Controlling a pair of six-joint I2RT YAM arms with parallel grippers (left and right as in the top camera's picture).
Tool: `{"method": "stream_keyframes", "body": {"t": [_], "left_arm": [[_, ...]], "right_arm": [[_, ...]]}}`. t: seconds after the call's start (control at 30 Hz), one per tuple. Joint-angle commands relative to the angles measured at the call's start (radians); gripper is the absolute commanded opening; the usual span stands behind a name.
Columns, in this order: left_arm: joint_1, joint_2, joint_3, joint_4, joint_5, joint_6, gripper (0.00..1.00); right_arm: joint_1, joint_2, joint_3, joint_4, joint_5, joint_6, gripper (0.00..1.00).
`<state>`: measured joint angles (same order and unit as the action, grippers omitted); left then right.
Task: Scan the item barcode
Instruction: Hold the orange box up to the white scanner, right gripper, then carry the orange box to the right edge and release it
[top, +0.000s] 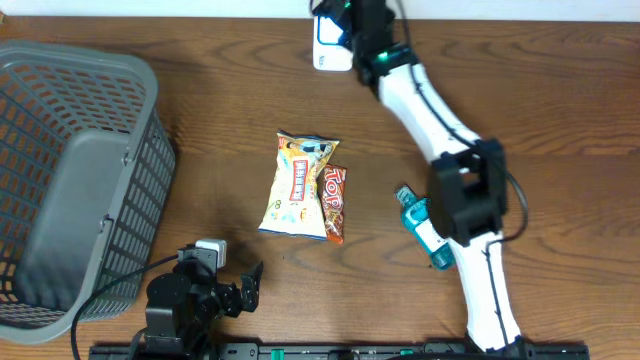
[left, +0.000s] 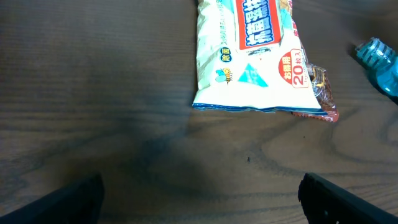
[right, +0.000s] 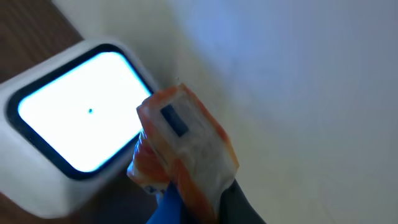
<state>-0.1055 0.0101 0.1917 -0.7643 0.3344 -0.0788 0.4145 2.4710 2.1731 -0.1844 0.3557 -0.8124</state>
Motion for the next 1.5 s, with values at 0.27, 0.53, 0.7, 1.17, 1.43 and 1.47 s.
{"method": "stream_keyframes", "body": {"t": [0.27,0.53,0.7,1.17,1.43,1.47], "left_arm": [[0.004,-0.006,-0.003,-0.046,0.005,0.002,1.0],[0.004,-0.006,-0.003,-0.046,0.004,0.002,0.99],[0.004,-0.006,-0.003,-0.046,0.004,0.002,1.0],[0.004,-0.006,-0.003,-0.046,0.004,0.002,1.0],[0.004,-0.006,-0.003,-0.046,0.004,0.002,1.0],[0.004,-0.006,-0.003,-0.046,0.005,0.002,1.0]], "right_arm": [[0.039,0.019,0.034,0.017,0.167,-0.125,0.01],[-0.059,-0.162,0.033,-0.328,0.237,0.121,0.01],[-0.254,-0.213,0.033,-0.576,0.237,0.257,0.01],[-0.853,-0.211,-0.228,-0.66,0.158,0.627,0.02],[-1.023,-0.211,-0.283,-0.62,0.167,0.801,0.03],[-1.038,-0.211,-0.283,-0.621,0.17,0.807,0.04]]}}
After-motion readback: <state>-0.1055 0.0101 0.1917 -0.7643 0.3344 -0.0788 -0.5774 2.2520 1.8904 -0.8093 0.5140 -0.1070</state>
